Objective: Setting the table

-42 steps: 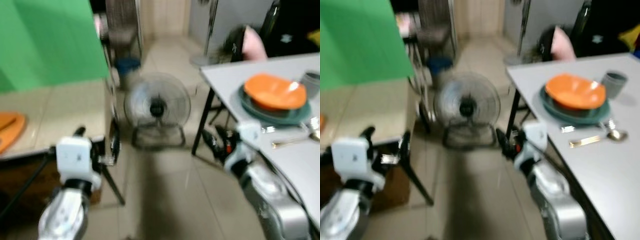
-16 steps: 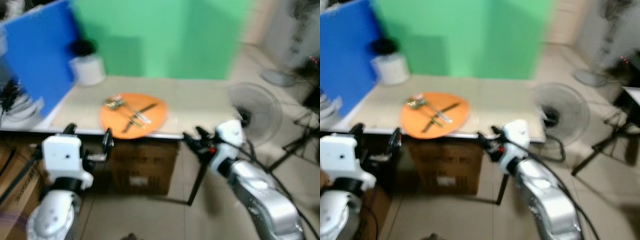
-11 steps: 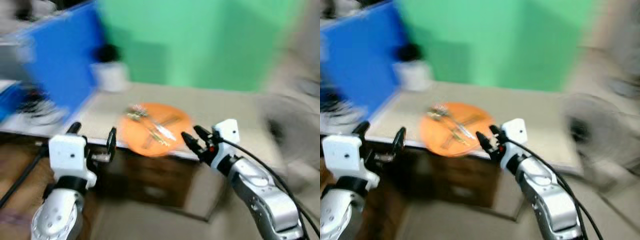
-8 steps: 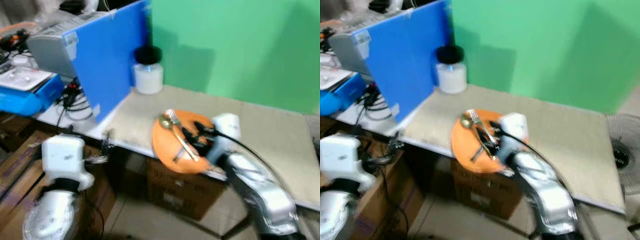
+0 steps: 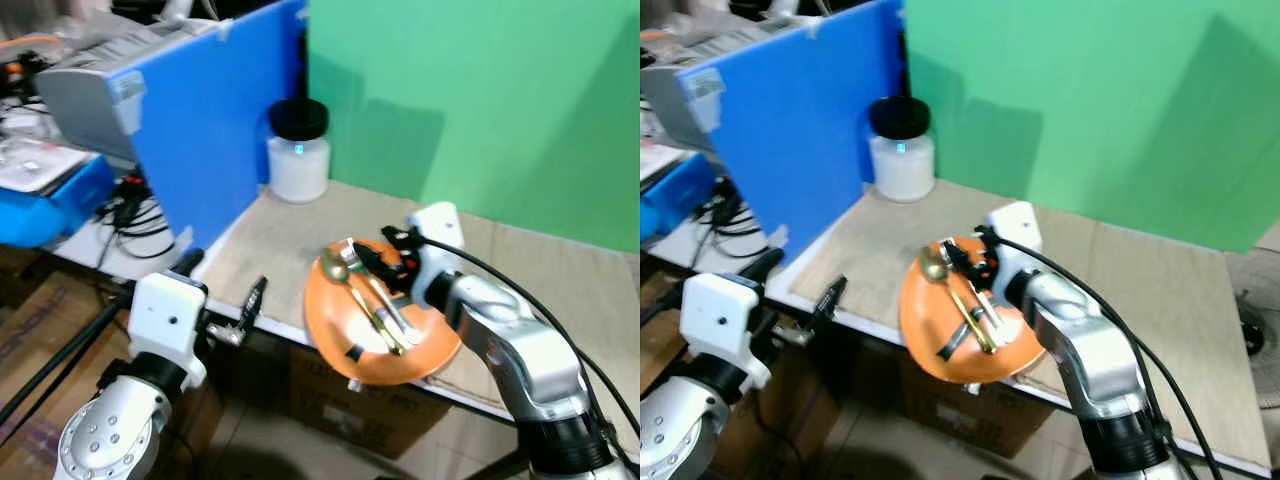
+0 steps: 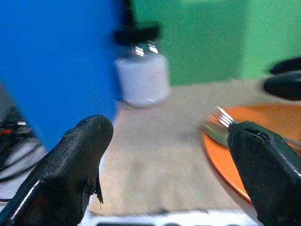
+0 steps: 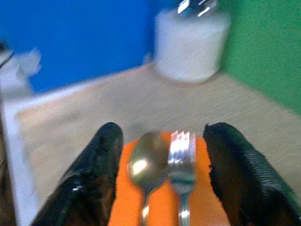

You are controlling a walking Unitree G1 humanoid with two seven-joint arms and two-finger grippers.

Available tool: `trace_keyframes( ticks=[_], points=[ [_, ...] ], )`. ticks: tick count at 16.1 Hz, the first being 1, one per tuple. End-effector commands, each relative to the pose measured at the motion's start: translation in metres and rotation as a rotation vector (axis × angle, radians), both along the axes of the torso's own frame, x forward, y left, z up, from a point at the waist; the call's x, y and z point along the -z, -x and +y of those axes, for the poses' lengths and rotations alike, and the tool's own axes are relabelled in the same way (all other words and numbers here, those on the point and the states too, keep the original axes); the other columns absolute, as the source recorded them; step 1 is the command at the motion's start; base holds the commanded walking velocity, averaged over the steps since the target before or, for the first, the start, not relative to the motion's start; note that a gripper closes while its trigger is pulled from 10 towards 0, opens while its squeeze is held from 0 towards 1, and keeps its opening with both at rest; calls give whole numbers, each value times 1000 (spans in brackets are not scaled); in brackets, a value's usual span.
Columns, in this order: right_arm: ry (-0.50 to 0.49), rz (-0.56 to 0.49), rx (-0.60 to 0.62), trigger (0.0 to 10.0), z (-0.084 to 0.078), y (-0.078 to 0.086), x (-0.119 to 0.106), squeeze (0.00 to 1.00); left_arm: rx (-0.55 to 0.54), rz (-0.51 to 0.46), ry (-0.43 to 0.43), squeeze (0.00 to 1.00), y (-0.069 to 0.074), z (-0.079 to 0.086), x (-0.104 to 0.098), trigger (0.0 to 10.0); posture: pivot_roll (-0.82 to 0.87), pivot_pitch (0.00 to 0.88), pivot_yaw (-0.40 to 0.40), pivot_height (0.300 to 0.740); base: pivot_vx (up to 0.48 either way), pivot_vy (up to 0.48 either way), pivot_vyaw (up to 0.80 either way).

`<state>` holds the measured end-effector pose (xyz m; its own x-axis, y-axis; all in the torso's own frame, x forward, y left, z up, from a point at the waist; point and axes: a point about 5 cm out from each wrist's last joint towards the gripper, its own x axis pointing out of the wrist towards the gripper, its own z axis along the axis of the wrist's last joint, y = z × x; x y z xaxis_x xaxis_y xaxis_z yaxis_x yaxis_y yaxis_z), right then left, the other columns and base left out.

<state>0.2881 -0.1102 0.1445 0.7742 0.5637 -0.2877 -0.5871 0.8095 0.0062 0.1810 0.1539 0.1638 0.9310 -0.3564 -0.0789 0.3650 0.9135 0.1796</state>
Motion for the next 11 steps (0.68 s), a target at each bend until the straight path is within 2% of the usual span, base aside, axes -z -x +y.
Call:
trace_keyframes(
  ticks=[1,2,3,4,6,7,8,9,10,11],
  points=[
    [41,37,4,10000,-5,-2,5,1000,62,25,15,0,2,-7,1,10000,10,17,-4,740,0,0,0],
    [73,57,-5,10000,-5,-6,6,1000,108,52,9,0,2,-9,3,10000,6,18,-3,740,0,0,0],
    [115,78,-16,10000,-6,-12,8,949,156,76,11,0,1,-13,5,10000,3,19,-2,740,0,0,0],
    [163,94,-16,10000,-8,-17,11,20,206,95,5,0,-1,-16,7,10000,0,19,-5,740,0,0,0],
    [218,131,-13,10000,-10,-23,18,0,277,125,1,0,0,-22,8,10000,-2,19,-6,740,0,0,0],
    [229,144,-11,7686,-10,-25,20,0,294,133,-2,0,1,-23,9,10000,-5,20,-8,740,0,0,0],
    [237,156,-10,7686,-10,-26,21,0,307,140,-5,0,1,-24,9,10000,-5,20,-8,740,0,0,0],
    [253,175,-22,1412,-8,-27,24,0,319,145,-9,0,1,-24,10,10000,-4,20,-8,740,0,0,0],
    [261,189,-44,78,-7,-26,26,0,322,144,-10,0,0,-25,9,10000,-3,21,-8,740,0,0,0],
    [269,206,-66,78,-6,-24,27,0,324,144,-10,0,0,-25,9,10000,-2,21,-10,740,0,0,0]
  ],
)
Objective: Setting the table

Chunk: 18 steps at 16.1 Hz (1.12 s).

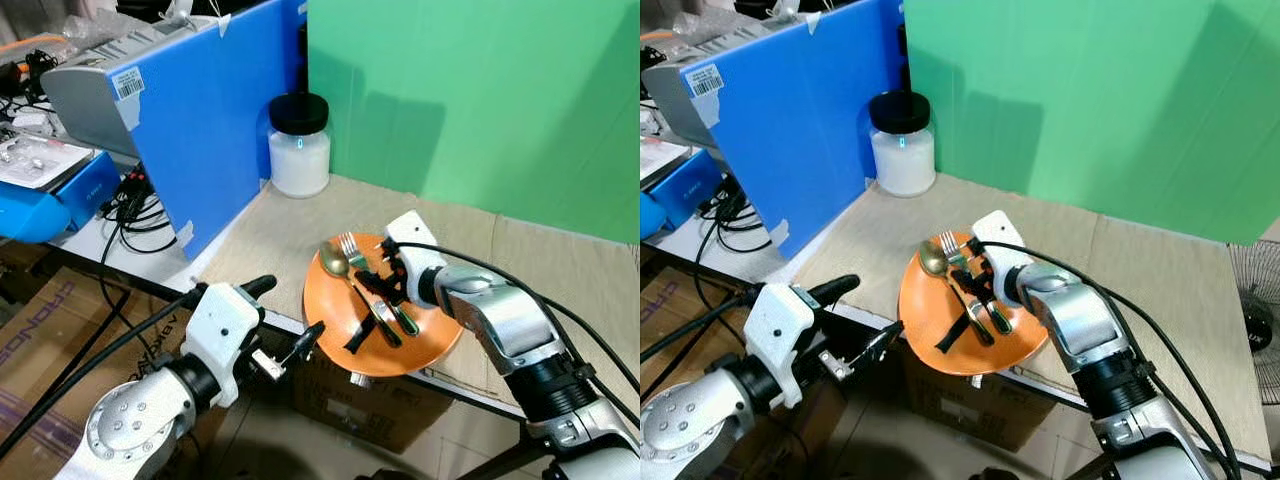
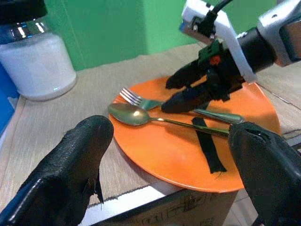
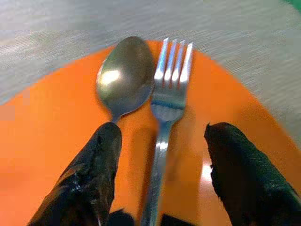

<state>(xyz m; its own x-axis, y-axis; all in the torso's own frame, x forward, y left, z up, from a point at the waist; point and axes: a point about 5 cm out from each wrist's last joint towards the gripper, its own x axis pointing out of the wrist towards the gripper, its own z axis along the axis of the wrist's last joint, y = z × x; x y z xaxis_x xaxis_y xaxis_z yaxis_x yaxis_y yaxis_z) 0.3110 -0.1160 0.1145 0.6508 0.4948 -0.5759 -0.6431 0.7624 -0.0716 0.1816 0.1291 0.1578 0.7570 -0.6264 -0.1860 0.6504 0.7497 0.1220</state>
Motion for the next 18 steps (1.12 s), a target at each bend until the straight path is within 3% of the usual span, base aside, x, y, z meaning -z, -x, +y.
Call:
trace_keyframes(
  ticks=[1,12,18],
  points=[
    [17,11,-11,0,-2,-2,-2,0,11,24,-8,0,0,0,3,10000,-3,21,-9,740,0,0,0],
    [122,65,2,0,-12,-1,21,0,35,35,-11,0,-1,-2,2,10000,-3,25,-5,740,0,0,0],
    [102,92,18,0,-15,1,25,0,54,41,2,0,1,-5,0,10000,-5,27,-4,740,0,0,0]
  ],
)
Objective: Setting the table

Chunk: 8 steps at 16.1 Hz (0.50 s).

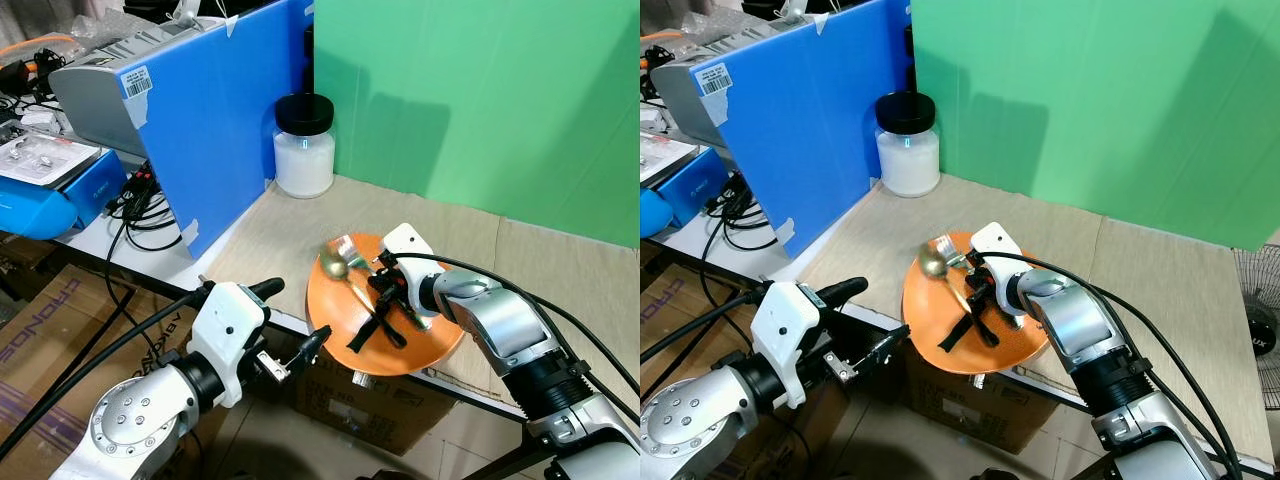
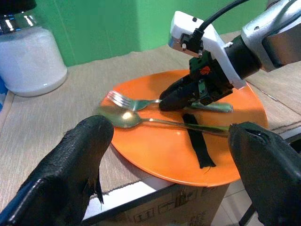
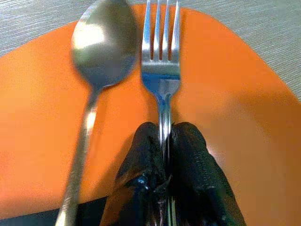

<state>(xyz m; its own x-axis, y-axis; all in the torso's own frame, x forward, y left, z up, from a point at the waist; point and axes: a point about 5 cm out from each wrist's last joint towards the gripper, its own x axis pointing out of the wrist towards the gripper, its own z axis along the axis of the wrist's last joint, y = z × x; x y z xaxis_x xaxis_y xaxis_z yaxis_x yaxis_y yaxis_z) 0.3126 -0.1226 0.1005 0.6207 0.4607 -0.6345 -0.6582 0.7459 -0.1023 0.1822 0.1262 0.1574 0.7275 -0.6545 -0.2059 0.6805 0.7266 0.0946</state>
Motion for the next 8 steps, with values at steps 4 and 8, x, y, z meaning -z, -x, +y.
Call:
trace_keyframes(
  ticks=[4,8],
  points=[
    [15,65,62,0,-9,4,14,0,23,10,-9,0,1,-2,0,10000,-7,27,0,740,0,0,0],
    [-58,-28,181,0,-20,-7,-5,0,-5,-23,-13,0,-4,0,-3,10000,-11,28,3,740,0,0,0]
  ],
)
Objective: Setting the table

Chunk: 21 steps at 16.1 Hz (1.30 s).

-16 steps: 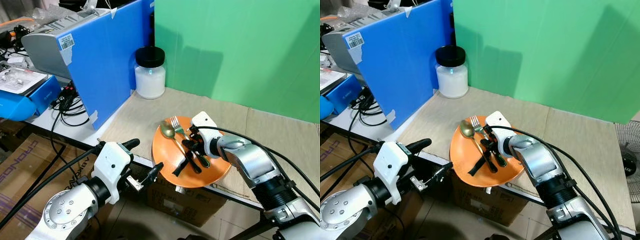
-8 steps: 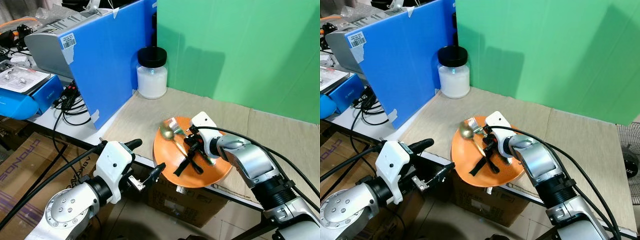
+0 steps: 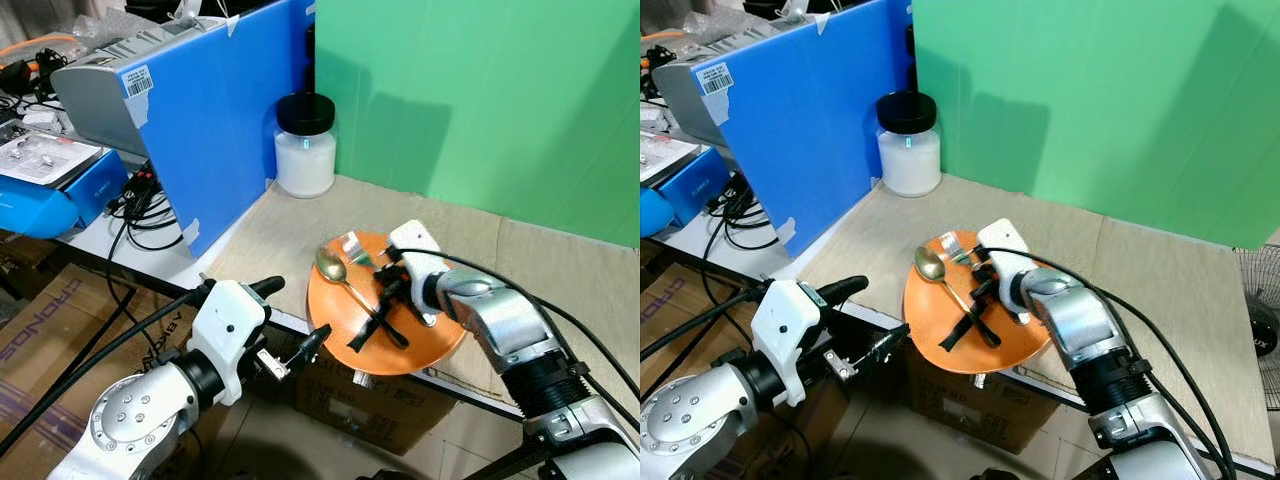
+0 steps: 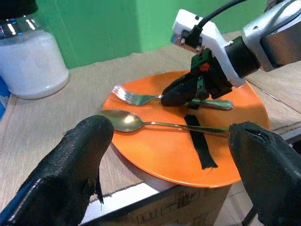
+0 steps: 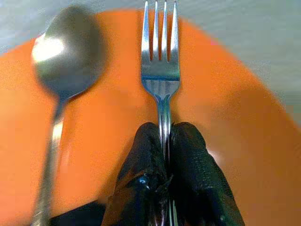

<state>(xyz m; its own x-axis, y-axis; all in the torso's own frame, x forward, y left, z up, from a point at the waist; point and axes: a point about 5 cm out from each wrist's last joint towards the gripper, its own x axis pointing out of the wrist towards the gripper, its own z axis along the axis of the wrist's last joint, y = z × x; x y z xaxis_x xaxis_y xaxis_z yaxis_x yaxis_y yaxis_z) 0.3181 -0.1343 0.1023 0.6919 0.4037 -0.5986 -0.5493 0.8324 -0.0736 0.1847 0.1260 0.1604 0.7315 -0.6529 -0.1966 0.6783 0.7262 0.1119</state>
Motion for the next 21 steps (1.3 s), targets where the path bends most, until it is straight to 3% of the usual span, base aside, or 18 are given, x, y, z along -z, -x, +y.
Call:
trace_keyframes(
  ticks=[1,2,3,4,5,6,8,12,14,21],
  points=[
    [-44,-45,68,0,-11,-4,-12,0,-15,-15,-7,0,-2,1,-1,10000,-10,28,2,740,0,0,0],
    [-60,-62,74,0,-11,-4,-17,0,-19,-19,-8,0,-3,1,-1,10000,-10,28,2,740,0,0,0],
    [-141,-140,105,0,-16,-3,-38,0,-39,-39,-11,0,-6,3,-3,10000,-14,25,5,740,0,0,0],
    [-215,-209,118,5373,-18,2,-55,0,-61,-56,-2,0,-8,4,-5,10000,-25,21,13,740,0,0,0],
    [-226,-238,119,8902,-19,5,-61,0,-71,-63,-1,0,-9,4,-5,10000,-26,20,14,740,0,0,0],
    [-251,-276,145,10000,-24,12,-66,0,-116,-70,-17,0,-13,6,-4,10000,-41,16,26,740,0,0,0],
    [-325,-320,260,10000,-32,29,-64,0,-191,-109,-2,0,-21,5,-5,10000,-59,10,43,740,0,0,-316],
    [-305,-437,322,10000,-40,53,-76,0,-319,-141,77,0,-29,-2,-4,10000,-102,0,60,740,0,0,-783],
    [-326,-475,341,10000,-40,60,-81,0,-387,-161,73,0,-32,-1,-2,10000,-108,0,54,740,0,0,-788],
    [-335,-436,446,10000,-41,77,-67,0,-528,-192,102,0,-28,11,-7,10000,-105,0,38,740,0,0,-788]
  ],
)
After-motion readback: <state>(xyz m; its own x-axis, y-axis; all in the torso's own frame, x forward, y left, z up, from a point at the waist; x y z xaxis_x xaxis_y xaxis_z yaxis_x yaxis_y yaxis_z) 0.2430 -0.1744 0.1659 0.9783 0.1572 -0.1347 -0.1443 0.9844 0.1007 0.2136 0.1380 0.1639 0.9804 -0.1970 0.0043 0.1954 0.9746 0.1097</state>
